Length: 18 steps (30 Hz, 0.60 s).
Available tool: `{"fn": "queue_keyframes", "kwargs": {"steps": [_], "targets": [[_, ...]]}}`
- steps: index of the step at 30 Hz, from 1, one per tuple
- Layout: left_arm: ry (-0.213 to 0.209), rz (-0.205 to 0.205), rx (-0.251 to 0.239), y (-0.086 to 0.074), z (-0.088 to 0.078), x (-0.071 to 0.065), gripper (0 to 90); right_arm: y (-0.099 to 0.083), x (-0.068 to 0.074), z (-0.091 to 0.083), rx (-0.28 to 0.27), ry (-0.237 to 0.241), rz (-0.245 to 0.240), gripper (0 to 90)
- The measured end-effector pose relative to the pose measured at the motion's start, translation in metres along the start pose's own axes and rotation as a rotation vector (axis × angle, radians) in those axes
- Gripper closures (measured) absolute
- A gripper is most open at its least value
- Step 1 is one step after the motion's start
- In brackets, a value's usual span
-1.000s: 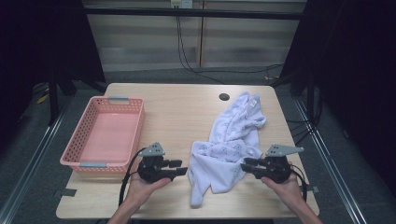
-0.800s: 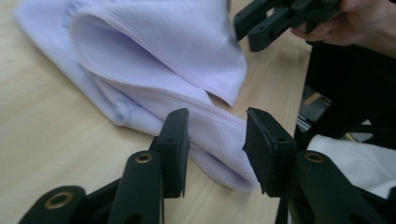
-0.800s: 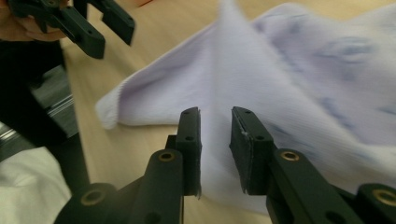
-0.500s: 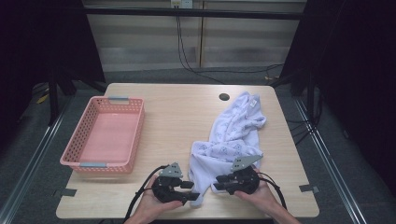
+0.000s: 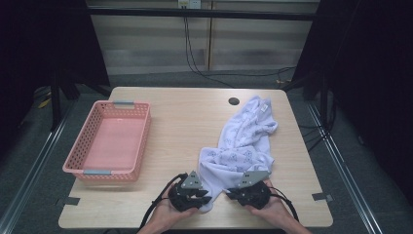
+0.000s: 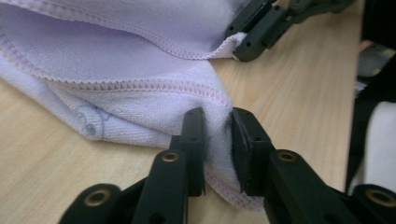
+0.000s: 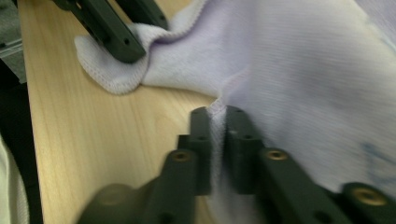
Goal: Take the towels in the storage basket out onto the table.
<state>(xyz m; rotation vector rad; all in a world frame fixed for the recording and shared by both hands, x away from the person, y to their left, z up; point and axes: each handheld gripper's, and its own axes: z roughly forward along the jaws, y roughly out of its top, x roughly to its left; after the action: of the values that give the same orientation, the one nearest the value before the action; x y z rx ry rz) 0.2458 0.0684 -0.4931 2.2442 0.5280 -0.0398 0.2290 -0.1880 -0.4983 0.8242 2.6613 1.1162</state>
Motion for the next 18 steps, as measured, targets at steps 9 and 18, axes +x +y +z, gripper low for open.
{"fn": "queue_keyframes", "kwargs": {"steps": [9, 18], "targets": [[-0.061, -0.167, -0.242, 0.0, -0.044, 0.028, 80.5, -0.006, -0.034, -0.033, -0.08, -0.048, 0.146, 86.6], [-0.005, -0.215, -0.379, 0.006, -0.081, 0.053, 82.0, -0.023, -0.088, -0.09, -0.245, -0.189, 0.317, 86.9]]}}
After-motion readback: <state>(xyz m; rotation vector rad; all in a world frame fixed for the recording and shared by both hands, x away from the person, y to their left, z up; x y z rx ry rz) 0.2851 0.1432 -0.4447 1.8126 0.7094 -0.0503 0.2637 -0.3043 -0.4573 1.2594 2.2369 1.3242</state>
